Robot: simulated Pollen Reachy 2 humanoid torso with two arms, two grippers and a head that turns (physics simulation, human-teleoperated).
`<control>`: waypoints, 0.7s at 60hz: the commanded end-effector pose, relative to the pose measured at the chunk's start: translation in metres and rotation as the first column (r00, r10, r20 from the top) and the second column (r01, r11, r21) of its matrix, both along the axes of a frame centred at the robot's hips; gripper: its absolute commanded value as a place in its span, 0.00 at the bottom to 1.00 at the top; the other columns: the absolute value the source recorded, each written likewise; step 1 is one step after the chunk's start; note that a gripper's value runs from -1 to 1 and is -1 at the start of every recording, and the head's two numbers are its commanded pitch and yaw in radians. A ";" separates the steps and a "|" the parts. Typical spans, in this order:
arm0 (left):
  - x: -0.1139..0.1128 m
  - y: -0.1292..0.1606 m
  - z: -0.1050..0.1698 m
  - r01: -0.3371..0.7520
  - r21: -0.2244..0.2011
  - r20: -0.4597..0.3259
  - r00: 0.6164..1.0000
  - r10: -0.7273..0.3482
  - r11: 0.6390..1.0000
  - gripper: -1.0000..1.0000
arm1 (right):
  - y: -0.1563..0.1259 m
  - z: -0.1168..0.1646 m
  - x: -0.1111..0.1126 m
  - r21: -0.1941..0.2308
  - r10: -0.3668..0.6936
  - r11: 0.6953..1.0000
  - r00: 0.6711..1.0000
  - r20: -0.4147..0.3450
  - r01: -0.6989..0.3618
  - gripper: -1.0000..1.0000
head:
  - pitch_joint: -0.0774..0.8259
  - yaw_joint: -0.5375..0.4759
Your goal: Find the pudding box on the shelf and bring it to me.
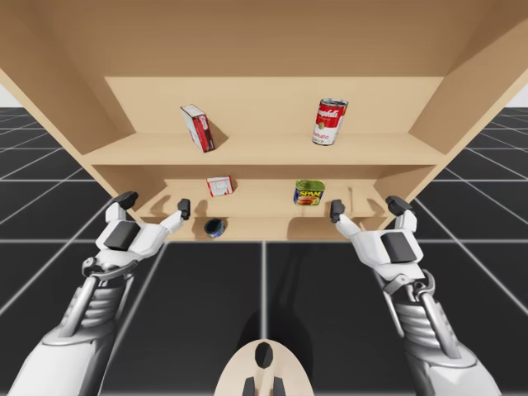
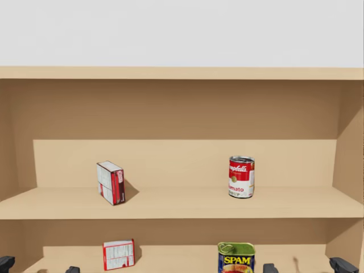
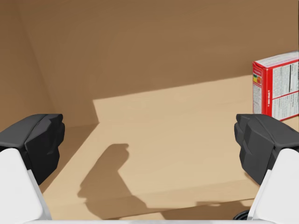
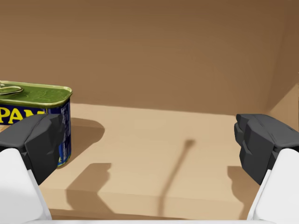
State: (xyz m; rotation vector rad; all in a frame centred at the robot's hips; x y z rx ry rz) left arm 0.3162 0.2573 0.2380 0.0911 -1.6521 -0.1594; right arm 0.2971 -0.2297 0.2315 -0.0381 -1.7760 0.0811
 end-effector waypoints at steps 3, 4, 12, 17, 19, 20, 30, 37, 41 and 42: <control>0.000 0.000 0.000 0.003 -0.001 -0.003 1.000 -0.003 1.000 0.00 | 0.001 0.000 -0.001 0.064 -0.003 0.998 1.000 -0.013 0.004 0.00 | 0.08 0.51; 0.000 -0.001 0.000 0.004 -0.002 -0.003 1.000 -0.004 1.000 0.00 | 0.001 0.001 -0.001 0.067 0.000 0.998 1.000 -0.011 0.001 0.00 | 0.09 0.51; -0.001 -0.001 0.001 0.007 -0.007 -0.001 1.000 -0.007 1.000 0.00 | -0.002 0.003 -0.002 0.076 -0.007 0.997 1.000 -0.009 0.008 0.00 | 0.12 0.55; -0.002 -0.001 0.001 0.008 -0.008 0.000 1.000 -0.008 1.000 0.00 | -0.003 0.003 -0.002 0.077 -0.009 0.997 1.000 -0.007 0.010 0.00 | 0.16 0.60; -0.002 -0.001 0.001 0.009 -0.008 0.000 1.000 -0.009 1.000 0.00 | -0.002 0.004 -0.002 0.077 -0.009 0.997 1.000 -0.006 0.009 0.00 | 0.17 0.61; -0.002 -0.001 0.001 0.009 -0.009 0.000 1.000 -0.009 1.000 0.00 | -0.002 0.004 -0.003 0.077 -0.008 0.997 1.000 -0.006 0.009 0.00 | 0.18 0.63; -0.005 -0.002 0.004 0.016 -0.014 0.006 1.000 -0.016 1.000 0.00 | -0.003 0.005 -0.004 0.079 -0.004 0.997 1.000 -0.004 0.005 0.00 | 0.23 0.74; -0.015 -0.008 0.014 0.026 -0.029 0.016 1.000 -0.026 0.999 0.00 | -0.003 0.005 -0.004 0.081 -0.007 0.997 1.000 -0.006 0.007 0.00 | 0.25 0.78; -0.023 -0.013 0.025 0.030 -0.048 0.020 0.999 -0.029 0.998 0.00 | -0.003 0.005 -0.003 0.083 -0.009 0.996 1.000 -0.008 0.010 0.00 | 0.25 0.77; -0.025 -0.015 0.028 0.029 -0.052 0.018 0.999 -0.028 0.998 0.00 | -0.003 0.004 -0.003 0.083 -0.010 0.997 1.000 -0.008 0.010 0.00 | 0.25 0.77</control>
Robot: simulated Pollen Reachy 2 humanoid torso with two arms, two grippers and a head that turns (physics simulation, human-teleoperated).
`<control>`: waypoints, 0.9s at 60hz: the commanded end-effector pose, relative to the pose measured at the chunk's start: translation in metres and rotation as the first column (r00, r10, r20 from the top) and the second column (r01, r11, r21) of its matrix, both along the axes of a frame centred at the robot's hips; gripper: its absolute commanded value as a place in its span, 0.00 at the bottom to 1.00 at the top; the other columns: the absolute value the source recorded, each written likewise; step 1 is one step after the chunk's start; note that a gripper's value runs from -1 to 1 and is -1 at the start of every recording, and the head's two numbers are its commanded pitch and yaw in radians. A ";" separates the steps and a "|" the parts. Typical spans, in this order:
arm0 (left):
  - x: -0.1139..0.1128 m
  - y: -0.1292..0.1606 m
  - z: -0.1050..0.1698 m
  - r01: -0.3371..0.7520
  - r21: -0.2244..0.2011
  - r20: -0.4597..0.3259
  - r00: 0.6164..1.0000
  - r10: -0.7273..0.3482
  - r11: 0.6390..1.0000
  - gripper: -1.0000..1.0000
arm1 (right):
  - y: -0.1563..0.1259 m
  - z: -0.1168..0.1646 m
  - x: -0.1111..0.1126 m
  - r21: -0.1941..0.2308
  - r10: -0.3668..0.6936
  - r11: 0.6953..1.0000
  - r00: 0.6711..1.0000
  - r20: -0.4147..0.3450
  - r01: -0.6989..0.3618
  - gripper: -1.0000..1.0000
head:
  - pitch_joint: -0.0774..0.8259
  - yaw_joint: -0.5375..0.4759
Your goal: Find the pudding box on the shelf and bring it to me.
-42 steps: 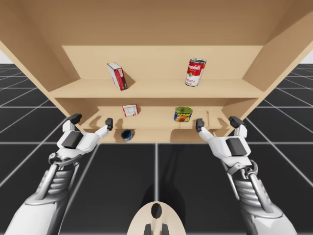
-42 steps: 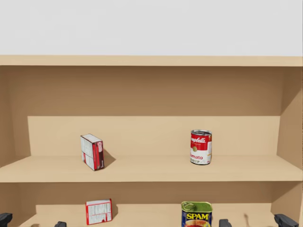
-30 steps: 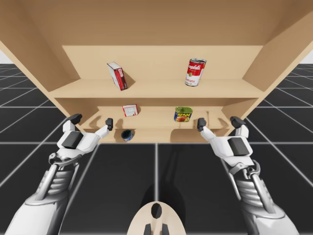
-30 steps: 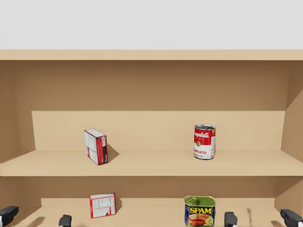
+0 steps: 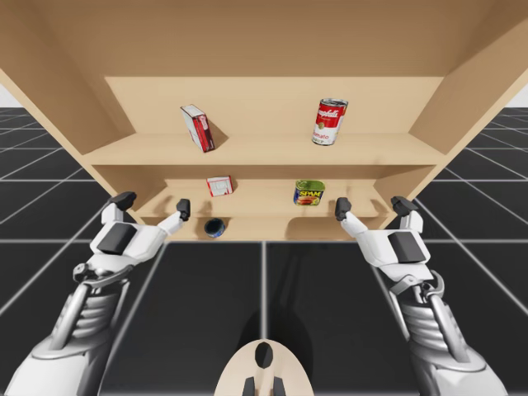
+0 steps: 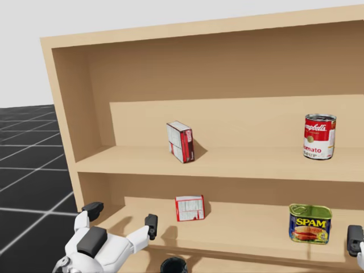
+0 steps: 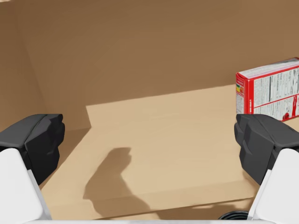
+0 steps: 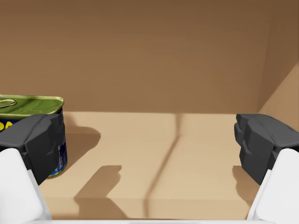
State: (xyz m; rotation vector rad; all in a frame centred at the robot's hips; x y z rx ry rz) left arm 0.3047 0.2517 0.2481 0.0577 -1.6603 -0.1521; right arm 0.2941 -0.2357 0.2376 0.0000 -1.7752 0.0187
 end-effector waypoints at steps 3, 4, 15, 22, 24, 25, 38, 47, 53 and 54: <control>-0.023 -0.018 0.031 0.021 -0.039 0.019 1.000 -0.020 0.999 0.00 | 0.002 -0.003 0.001 0.021 -0.007 1.000 1.000 -0.010 0.007 0.00 | 0.25 0.77; -0.025 -0.020 0.034 0.020 -0.035 0.022 1.000 -0.020 0.999 0.00 | 0.002 -0.003 0.001 0.021 -0.007 1.000 1.000 -0.011 0.007 0.00 | 0.25 0.77; -0.043 -0.051 0.084 0.055 -0.043 0.034 0.998 -0.053 0.998 0.00 | 0.002 -0.005 0.003 0.019 -0.011 1.000 1.000 -0.018 0.011 0.00 | 0.25 0.75; -0.038 -0.066 0.103 0.076 -0.063 0.019 0.997 -0.075 0.995 0.00 | 0.001 -0.006 0.003 0.019 -0.014 1.000 1.000 -0.018 0.014 0.00 | 0.25 0.76; -0.034 -0.071 0.108 0.088 -0.070 0.015 0.996 -0.087 0.994 0.00 | 0.001 -0.006 0.003 0.018 -0.015 1.000 1.000 -0.017 0.015 0.00 | 0.25 0.76; -0.033 -0.072 0.109 0.089 -0.070 0.014 0.996 -0.089 0.994 0.00 | 0.001 -0.006 0.003 0.019 -0.015 1.000 1.000 -0.017 0.016 0.00 | 0.25 0.76; -0.009 -0.087 0.128 0.069 -0.077 0.018 0.998 -0.068 0.995 0.00 | 0.000 -0.005 0.002 0.018 -0.018 1.000 1.000 -0.015 0.018 0.00 | 0.25 0.76; 0.018 -0.098 0.131 0.071 -0.124 -0.034 0.997 -0.076 0.990 0.00 | 0.000 -0.005 0.003 0.019 -0.020 1.000 1.000 -0.017 0.021 0.00 | 0.25 0.76; 0.035 -0.107 0.133 0.053 -0.142 -0.060 0.996 -0.062 0.988 0.00 | -0.001 -0.005 0.003 0.020 -0.023 1.000 1.000 -0.018 0.023 0.00 | 0.25 0.76; 0.038 -0.109 0.133 0.046 -0.143 -0.065 0.996 -0.056 0.989 0.00 | -0.001 -0.005 0.003 0.020 -0.023 1.000 1.000 -0.018 0.023 0.00 | 0.25 0.76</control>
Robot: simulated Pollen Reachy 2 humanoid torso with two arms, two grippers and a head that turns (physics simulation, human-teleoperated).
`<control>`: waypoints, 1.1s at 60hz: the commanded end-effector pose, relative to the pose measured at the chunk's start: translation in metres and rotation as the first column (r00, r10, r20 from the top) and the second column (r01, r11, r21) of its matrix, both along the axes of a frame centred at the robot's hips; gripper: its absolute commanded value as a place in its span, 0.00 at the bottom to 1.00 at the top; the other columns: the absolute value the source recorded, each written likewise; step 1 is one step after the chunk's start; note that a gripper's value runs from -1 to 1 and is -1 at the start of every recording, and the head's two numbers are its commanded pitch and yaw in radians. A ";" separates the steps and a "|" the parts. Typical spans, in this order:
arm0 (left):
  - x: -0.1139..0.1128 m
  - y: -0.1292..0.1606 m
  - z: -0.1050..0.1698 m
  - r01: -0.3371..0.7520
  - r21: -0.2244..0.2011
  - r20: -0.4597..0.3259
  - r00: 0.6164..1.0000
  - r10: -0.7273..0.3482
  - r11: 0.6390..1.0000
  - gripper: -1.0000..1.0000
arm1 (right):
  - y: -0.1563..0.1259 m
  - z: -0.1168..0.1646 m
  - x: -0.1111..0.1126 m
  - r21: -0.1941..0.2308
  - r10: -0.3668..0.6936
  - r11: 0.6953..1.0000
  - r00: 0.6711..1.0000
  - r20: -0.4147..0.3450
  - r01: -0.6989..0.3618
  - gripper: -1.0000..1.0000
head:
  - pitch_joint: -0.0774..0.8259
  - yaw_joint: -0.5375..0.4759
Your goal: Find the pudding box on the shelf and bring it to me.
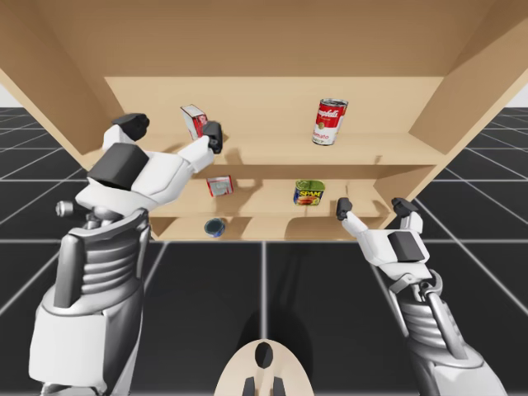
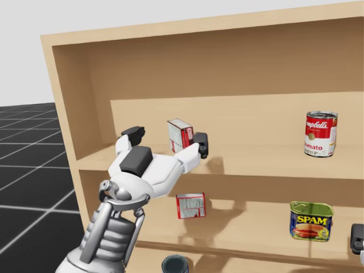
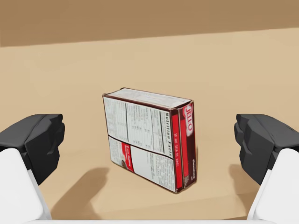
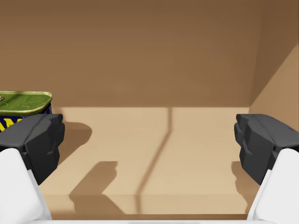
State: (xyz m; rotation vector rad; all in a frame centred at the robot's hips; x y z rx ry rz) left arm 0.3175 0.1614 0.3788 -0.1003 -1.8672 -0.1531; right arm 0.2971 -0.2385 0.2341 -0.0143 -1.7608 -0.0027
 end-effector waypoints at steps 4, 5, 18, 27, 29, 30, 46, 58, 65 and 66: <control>0.037 -0.024 0.003 -0.064 -0.036 -0.287 0.957 0.051 0.997 0.00 | 0.001 -0.001 0.000 0.015 -0.003 1.000 1.000 -0.003 0.003 0.00 | 0.26 0.76; 0.039 -0.024 0.003 -0.069 -0.037 -0.290 0.956 0.055 0.997 0.00 | 0.001 -0.001 0.000 0.016 -0.003 1.000 1.000 -0.003 0.003 0.00 | 0.26 0.76; 0.075 -0.033 -0.004 -0.148 -0.048 -0.370 0.921 0.120 0.988 0.00 | 0.001 -0.001 0.000 0.018 -0.003 1.000 1.000 -0.008 0.003 0.00 | 0.27 0.76; 0.084 -0.035 -0.009 -0.166 -0.041 -0.399 0.907 0.136 0.985 0.00 | 0.000 -0.001 0.000 0.017 -0.003 1.000 1.000 -0.009 0.003 0.00 | 0.28 0.77; 0.084 -0.035 -0.010 -0.168 -0.038 -0.398 0.907 0.139 0.985 0.04 | 0.000 -0.001 0.000 0.018 -0.002 1.000 1.000 -0.009 0.003 0.00 | 0.28 0.77; 0.084 -0.035 -0.010 -0.171 -0.038 -0.397 0.907 0.142 0.985 0.10 | 0.000 -0.001 0.000 0.018 -0.002 1.000 1.000 -0.009 0.003 0.00 | 0.28 0.77; 0.078 -0.036 -0.007 -0.158 -0.056 -0.380 0.916 0.126 0.986 1.00 | 0.001 -0.002 0.000 0.016 0.000 1.000 1.000 -0.015 0.000 0.00 | 0.29 0.77; 0.059 -0.035 0.008 -0.142 -0.070 -0.305 0.945 0.115 0.987 1.00 | 0.001 -0.002 0.000 0.017 0.001 1.000 1.000 -0.015 -0.001 0.00 | 0.29 0.77; 0.043 -0.034 0.014 -0.126 -0.066 -0.279 0.955 0.102 0.990 1.00 | 0.001 -0.002 0.000 0.016 0.001 1.000 1.000 -0.014 -0.001 0.00 | 0.29 0.77; 0.040 -0.033 0.015 -0.123 -0.063 -0.272 0.957 0.101 0.990 1.00 | 0.001 -0.002 0.000 0.016 0.001 1.000 1.000 -0.014 -0.001 0.00 | 0.30 0.77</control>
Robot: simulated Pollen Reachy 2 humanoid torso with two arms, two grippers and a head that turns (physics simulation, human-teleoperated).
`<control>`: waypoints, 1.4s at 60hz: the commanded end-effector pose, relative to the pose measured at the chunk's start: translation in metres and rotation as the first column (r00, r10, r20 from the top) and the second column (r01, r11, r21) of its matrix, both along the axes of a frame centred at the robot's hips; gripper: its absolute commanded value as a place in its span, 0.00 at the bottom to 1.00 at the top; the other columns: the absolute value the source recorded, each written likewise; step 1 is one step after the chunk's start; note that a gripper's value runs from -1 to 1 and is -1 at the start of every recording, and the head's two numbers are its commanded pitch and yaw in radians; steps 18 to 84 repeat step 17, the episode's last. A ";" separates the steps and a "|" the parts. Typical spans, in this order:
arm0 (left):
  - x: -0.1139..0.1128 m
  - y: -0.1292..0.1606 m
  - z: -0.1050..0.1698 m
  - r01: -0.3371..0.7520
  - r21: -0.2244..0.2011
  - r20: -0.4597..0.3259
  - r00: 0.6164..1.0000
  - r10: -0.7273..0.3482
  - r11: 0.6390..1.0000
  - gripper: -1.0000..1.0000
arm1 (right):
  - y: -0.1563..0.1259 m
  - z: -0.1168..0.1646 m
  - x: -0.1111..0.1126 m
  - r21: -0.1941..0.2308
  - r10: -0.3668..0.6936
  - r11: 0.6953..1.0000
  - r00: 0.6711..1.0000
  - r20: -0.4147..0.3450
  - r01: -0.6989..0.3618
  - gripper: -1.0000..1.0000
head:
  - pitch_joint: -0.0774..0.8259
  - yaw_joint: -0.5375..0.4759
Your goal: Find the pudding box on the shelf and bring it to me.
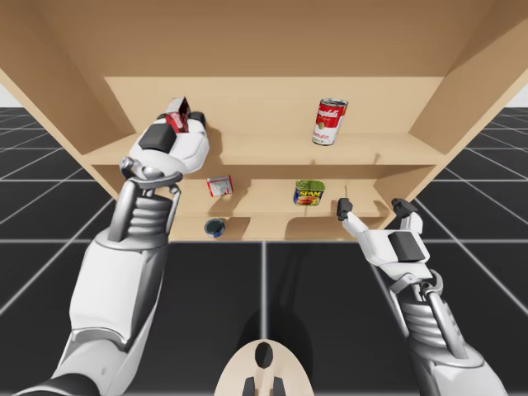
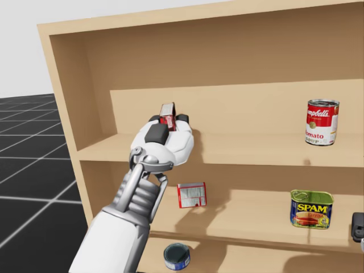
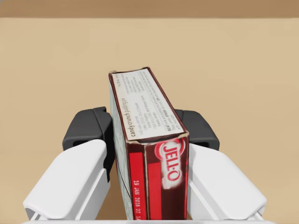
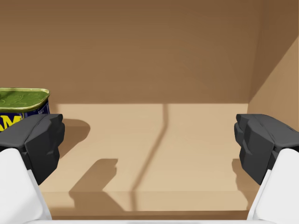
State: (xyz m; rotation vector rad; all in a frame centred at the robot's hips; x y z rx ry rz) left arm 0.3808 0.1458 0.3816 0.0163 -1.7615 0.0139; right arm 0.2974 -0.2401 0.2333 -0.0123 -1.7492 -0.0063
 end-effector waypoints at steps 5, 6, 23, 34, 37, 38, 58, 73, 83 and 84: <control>-0.044 -0.015 0.013 0.062 -0.027 -0.133 0.989 -0.065 0.998 1.00 | 0.002 -0.001 -0.001 0.012 0.003 1.000 1.000 -0.001 -0.003 0.00 | 0.30 0.77; -0.050 -0.014 0.012 0.064 -0.019 -0.126 0.990 -0.066 0.998 1.00 | 0.002 0.000 -0.001 0.011 0.006 1.000 1.000 -0.002 -0.006 0.00 | 0.30 0.77; -0.108 0.001 0.001 0.077 0.039 -0.073 0.995 -0.074 0.996 1.00 | 0.000 0.002 -0.006 0.011 0.039 0.999 0.999 0.014 -0.040 0.00 | 0.31 0.76; -0.108 0.001 0.001 0.077 0.039 -0.073 0.995 -0.074 0.996 1.00 | 0.000 0.002 -0.006 0.011 0.039 0.999 0.999 0.014 -0.040 0.00 | 0.31 0.76; -0.108 0.001 0.001 0.077 0.039 -0.073 0.995 -0.074 0.996 1.00 | 0.000 0.002 -0.006 0.011 0.039 0.999 0.999 0.014 -0.040 0.00 | 0.31 0.76; -0.108 0.001 0.001 0.077 0.039 -0.073 0.995 -0.074 0.996 1.00 | 0.000 0.002 -0.006 0.011 0.039 0.999 0.999 0.014 -0.040 0.00 | 0.31 0.76; -0.108 0.001 0.001 0.077 0.039 -0.073 0.995 -0.074 0.996 1.00 | 0.000 0.002 -0.006 0.011 0.039 0.999 0.999 0.014 -0.040 0.00 | 0.31 0.76; -0.108 0.001 0.001 0.077 0.039 -0.073 0.995 -0.074 0.996 1.00 | 0.000 0.002 -0.006 0.011 0.039 0.999 0.999 0.014 -0.040 0.00 | 0.31 0.76; -0.108 0.001 0.001 0.077 0.039 -0.073 0.995 -0.074 0.996 1.00 | 0.000 0.002 -0.006 0.011 0.039 0.999 0.999 0.014 -0.040 0.00 | 0.31 0.76; -0.108 0.001 0.001 0.077 0.039 -0.073 0.995 -0.074 0.996 1.00 | 0.000 0.002 -0.006 0.011 0.039 0.999 0.999 0.014 -0.040 0.00 | 0.31 0.76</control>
